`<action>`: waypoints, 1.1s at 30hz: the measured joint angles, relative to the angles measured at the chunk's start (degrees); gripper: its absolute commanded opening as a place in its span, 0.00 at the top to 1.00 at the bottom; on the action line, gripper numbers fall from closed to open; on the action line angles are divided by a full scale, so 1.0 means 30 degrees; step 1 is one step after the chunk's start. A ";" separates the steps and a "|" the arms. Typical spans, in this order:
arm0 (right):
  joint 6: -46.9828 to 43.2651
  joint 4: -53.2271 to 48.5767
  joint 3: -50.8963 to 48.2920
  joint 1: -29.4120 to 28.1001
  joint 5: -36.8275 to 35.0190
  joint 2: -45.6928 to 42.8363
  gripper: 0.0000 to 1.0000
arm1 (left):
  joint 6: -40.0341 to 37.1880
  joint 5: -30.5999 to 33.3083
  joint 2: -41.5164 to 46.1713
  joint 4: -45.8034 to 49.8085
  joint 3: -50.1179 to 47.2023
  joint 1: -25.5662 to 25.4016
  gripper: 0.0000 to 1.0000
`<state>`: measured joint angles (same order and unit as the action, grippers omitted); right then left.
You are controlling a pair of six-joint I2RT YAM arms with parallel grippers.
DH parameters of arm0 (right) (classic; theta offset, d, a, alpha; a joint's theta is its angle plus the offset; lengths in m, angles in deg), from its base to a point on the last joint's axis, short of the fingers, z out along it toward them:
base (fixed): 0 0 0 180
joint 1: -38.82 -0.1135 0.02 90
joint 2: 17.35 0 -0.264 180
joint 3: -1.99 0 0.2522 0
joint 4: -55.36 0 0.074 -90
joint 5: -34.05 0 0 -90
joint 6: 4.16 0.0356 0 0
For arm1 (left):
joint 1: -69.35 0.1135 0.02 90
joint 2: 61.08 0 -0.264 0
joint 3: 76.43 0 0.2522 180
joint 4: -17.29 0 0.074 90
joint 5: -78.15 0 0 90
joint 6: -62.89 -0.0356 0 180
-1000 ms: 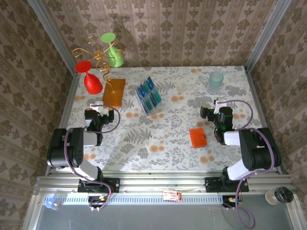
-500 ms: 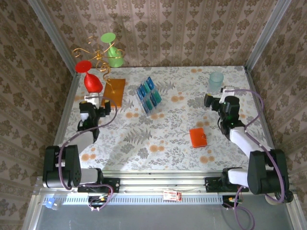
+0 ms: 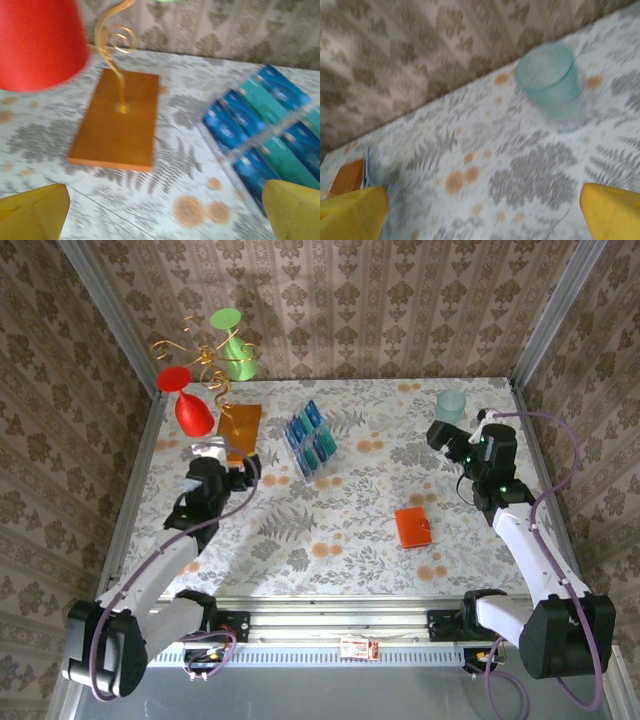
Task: Put the credit cards into the card holder
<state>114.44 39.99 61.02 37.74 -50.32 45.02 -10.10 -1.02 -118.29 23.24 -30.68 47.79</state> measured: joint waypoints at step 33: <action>0.6645 -0.9945 -0.5486 -0.5727 -0.4248 -0.2040 0.36 | 0.5850 0.0743 -0.4976 0.3242 0.1982 -0.6062 0.00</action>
<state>134.37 10.16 44.57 20.56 -63.06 38.90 7.45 1.21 -133.22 32.97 -24.74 29.60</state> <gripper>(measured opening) 0.689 0.999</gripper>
